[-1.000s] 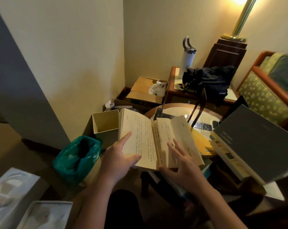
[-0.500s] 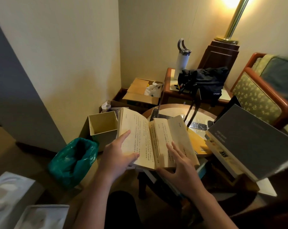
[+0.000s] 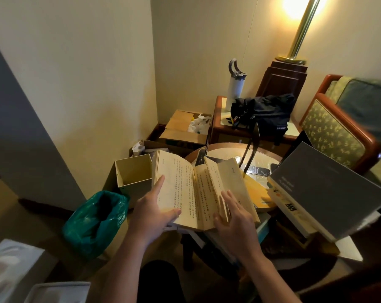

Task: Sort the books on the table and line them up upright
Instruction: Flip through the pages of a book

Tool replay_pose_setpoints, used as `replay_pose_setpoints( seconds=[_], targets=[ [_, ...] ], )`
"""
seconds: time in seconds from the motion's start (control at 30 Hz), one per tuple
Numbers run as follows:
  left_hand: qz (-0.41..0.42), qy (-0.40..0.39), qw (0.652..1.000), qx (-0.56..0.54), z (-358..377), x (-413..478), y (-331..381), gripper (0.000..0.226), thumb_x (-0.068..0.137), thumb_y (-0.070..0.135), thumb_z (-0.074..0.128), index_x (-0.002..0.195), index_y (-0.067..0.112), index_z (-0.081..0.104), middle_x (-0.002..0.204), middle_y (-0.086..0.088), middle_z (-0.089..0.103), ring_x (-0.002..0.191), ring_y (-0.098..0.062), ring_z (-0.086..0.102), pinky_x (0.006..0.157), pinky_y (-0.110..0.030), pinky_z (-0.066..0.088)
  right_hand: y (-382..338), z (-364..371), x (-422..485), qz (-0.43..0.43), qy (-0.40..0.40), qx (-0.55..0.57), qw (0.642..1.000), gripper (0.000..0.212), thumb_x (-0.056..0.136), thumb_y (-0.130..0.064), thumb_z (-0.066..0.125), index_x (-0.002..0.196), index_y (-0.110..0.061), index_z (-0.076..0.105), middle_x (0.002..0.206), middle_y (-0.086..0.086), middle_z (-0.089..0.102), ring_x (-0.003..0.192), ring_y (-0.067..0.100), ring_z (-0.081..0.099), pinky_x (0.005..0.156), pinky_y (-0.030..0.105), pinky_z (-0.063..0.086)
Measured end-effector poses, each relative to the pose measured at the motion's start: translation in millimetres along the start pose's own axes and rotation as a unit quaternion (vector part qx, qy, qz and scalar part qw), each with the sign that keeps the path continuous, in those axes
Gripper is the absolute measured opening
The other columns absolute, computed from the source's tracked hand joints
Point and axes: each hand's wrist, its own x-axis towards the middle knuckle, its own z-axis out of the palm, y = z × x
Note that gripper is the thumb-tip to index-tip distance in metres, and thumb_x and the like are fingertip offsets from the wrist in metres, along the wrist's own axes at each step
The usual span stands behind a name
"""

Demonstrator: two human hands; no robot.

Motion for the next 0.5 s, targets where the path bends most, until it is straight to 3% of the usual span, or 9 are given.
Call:
replay_pose_setpoints(
  seconds=[0.17, 0.27, 0.4, 0.5],
  targets=[
    [0.006, -0.001, 1.000, 0.002, 0, 2, 1, 0.109, 0.080, 0.025, 0.082, 0.158, 0.040, 0.007, 0.143, 0.003, 0.045, 0.122, -0.016, 0.054, 0.078, -0.035, 0.063, -6, -9, 3, 0.064, 0.025, 0.146, 0.987, 0.058, 0.098, -0.021, 0.059, 0.151, -0.033, 0.038, 0.136, -0.003, 0.058, 0.117, 0.016, 0.061, 0.085, 0.035, 0.061],
    [0.010, -0.001, 1.000, 0.001, -1, 2, 1, 0.112, 0.081, 0.025, 0.082, 0.158, 0.041, 0.002, 0.141, 0.004, 0.047, 0.121, -0.014, 0.054, 0.080, -0.033, 0.062, -12, -15, 4, 0.104, 0.032, 0.251, 0.962, 0.059, 0.097, -0.014, 0.058, 0.146, -0.041, 0.040, 0.118, -0.015, 0.056, 0.108, 0.015, 0.064, 0.076, 0.040, 0.063],
    [0.017, -0.003, 1.000, -0.006, -1, 1, 1, 0.111, 0.082, 0.024, 0.081, 0.158, 0.041, 0.002, 0.143, 0.004, 0.045, 0.124, -0.013, 0.051, 0.082, -0.034, 0.062, -19, -21, 11, 0.155, 0.048, 0.364, 0.917, 0.061, 0.095, -0.009, 0.057, 0.147, -0.038, 0.044, 0.130, -0.006, 0.054, 0.105, 0.010, 0.061, 0.067, 0.027, 0.058],
    [0.024, -0.002, 1.000, -0.007, 0, 1, 4, 0.110, 0.082, 0.024, 0.080, 0.158, 0.041, 0.002, 0.147, 0.004, 0.041, 0.126, -0.013, 0.048, 0.085, -0.036, 0.061, -31, -25, 14, 0.149, 0.037, 0.414, 0.897, 0.065, 0.091, -0.013, 0.059, 0.150, -0.033, 0.041, 0.138, -0.004, 0.052, 0.107, 0.003, 0.056, 0.075, 0.021, 0.047]
  ],
)
